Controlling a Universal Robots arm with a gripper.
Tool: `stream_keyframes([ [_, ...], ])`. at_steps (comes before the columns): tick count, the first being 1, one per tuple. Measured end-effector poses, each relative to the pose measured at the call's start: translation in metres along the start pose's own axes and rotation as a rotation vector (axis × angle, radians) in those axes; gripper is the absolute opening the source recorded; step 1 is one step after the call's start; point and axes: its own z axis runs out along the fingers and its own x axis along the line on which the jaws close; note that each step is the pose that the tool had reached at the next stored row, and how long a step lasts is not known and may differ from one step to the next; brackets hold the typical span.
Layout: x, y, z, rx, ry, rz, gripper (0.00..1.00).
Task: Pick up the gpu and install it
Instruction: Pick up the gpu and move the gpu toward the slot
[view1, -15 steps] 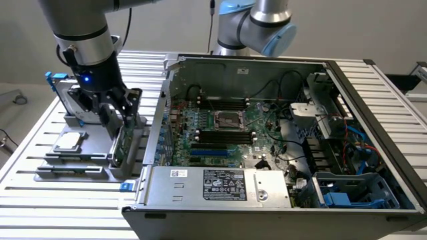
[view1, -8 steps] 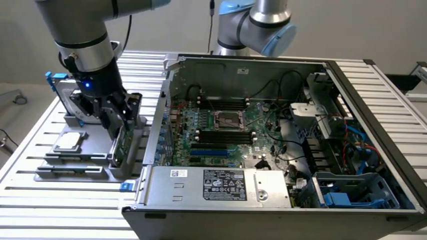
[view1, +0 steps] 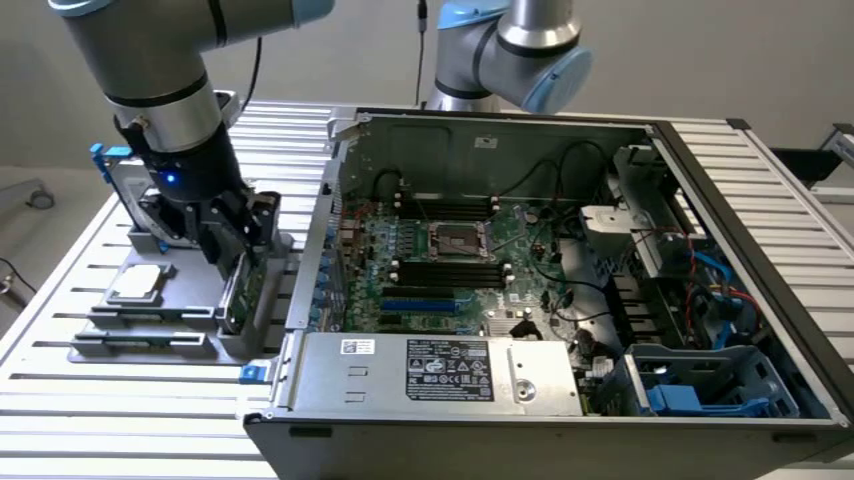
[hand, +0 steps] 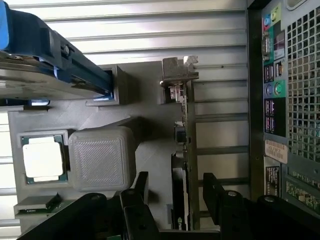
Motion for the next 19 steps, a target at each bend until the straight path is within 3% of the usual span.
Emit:
stream_keyframes([
  [12,0.0001,-0.0025,0.0094,0.0124,-0.0058,0.0,0.56],
  [19,0.0002,-0.0018,0.0103,0.0254,-0.015,-0.013,0.56],
])
